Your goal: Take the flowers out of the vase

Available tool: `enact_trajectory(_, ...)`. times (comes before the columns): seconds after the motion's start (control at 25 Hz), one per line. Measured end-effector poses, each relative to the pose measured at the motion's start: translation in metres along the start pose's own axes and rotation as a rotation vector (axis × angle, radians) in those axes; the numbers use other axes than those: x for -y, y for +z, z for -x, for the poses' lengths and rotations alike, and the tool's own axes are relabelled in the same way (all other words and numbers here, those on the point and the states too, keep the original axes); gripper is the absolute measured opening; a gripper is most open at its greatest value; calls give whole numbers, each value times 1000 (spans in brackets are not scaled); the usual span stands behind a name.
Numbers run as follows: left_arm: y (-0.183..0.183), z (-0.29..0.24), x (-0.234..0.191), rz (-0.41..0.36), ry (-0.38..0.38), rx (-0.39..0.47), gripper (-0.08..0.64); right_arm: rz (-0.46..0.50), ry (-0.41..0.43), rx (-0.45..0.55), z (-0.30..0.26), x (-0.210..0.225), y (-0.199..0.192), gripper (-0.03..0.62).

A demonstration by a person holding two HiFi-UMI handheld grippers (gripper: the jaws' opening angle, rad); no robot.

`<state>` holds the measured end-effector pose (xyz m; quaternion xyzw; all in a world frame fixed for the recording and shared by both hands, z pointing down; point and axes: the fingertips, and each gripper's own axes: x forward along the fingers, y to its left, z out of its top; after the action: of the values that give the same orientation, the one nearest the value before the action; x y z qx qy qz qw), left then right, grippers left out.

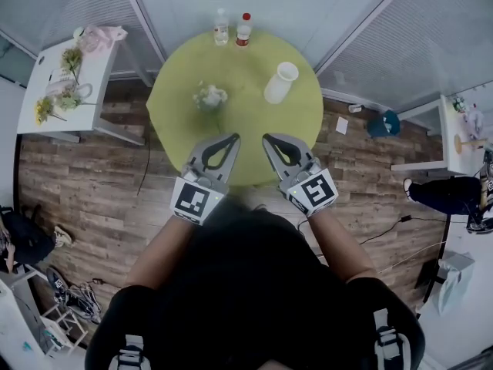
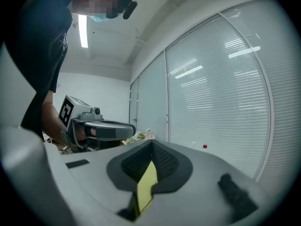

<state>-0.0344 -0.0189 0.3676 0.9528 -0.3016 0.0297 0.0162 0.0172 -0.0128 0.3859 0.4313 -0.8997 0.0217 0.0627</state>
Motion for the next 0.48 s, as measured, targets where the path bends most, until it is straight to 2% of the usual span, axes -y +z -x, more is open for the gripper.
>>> enact_trajectory(0.48,4,7,50,-20,18,-6,14,2,42,28,44,-14,12,18)
